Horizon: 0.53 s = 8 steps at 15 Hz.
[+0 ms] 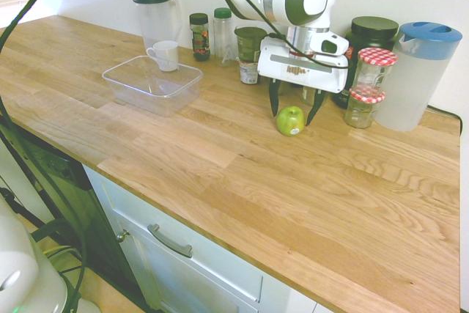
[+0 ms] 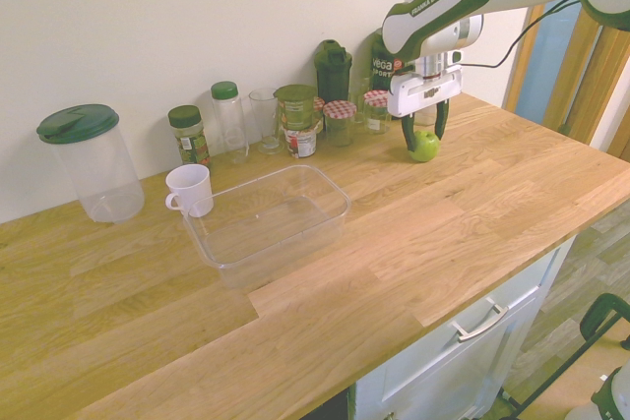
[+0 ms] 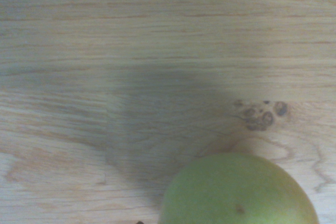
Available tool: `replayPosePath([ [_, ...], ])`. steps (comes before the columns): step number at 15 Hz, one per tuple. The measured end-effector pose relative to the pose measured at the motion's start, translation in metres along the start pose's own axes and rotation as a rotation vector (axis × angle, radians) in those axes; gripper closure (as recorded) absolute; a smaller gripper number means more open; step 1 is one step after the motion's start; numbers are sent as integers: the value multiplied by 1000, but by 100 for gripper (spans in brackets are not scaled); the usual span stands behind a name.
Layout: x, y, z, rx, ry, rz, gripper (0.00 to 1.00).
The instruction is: Put the apple into the container
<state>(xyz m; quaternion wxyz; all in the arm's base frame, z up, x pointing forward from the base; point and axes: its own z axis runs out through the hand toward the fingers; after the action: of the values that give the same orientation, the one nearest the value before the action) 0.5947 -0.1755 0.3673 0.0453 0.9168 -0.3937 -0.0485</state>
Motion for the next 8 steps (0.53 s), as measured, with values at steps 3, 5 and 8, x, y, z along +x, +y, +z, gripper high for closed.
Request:
replayPosePath([
  [3, 0, -5, 8, -1, -1, -5, 100],
  [5, 0, -7, 10, -1, 0, -7, 100],
  [8, 0, -7, 10, 0, 0, -7, 100],
])
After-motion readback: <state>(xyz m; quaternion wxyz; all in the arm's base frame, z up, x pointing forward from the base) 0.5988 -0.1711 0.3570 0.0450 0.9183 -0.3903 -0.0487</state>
